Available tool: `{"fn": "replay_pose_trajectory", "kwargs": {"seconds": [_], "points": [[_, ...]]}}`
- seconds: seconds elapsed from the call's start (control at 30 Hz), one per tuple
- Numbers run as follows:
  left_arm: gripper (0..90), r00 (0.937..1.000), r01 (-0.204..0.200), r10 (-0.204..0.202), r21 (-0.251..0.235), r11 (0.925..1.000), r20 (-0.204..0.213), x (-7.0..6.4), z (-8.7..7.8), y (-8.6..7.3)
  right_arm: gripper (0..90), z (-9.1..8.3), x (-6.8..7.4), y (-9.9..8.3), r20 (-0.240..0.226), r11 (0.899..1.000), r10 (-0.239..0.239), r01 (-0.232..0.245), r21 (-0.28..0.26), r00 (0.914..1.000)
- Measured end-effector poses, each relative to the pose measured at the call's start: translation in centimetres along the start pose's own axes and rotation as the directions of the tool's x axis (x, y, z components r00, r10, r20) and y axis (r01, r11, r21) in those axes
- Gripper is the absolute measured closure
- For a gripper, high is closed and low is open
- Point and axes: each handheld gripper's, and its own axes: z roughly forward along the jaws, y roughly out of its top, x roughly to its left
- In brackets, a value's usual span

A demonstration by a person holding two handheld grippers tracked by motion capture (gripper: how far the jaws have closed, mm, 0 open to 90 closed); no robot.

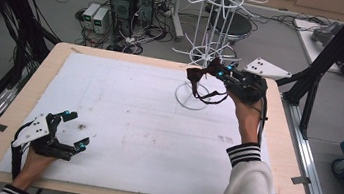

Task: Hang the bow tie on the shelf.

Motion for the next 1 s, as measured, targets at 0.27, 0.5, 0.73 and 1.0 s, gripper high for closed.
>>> {"fn": "replay_pose_trajectory", "kwargs": {"seconds": [0.27, 0.5, 0.73, 1.0], "points": [[2.7, 1.0000, 0.004, -0.004, 0.000, 1.0000, -0.002, 0.0, 0.0, 0.0, 83.0, 0.7, 0.3, 0.3, 0.014, 0.998, -0.051, 0.050, 0.045, 0.9986], [2.7, 1.0000, 0.000, 0.000, 0.000, 1.0000, 0.002, 0.0, 0.0, 0.0, 82.2, 1.3, 0.4, 0.7, 0.032, 0.995, -0.077, 0.074, 0.069, 0.9965], [2.7, 1.0000, 0.001, -0.001, -0.003, 1.0000, 0.006, 0.0, -0.1, 0.0, 81.3, 1.5, 0.2, 0.5, 0.043, 0.994, -0.082, 0.079, 0.081, 0.9957], [2.7, 1.0000, -0.001, 0.001, -0.004, 1.0000, 0.009, 0.0, -0.1, 0.0, 76.0, 1.4, 0.0, 0.4, 0.057, 0.994, -0.088, 0.084, 0.071, 0.9945]]}}
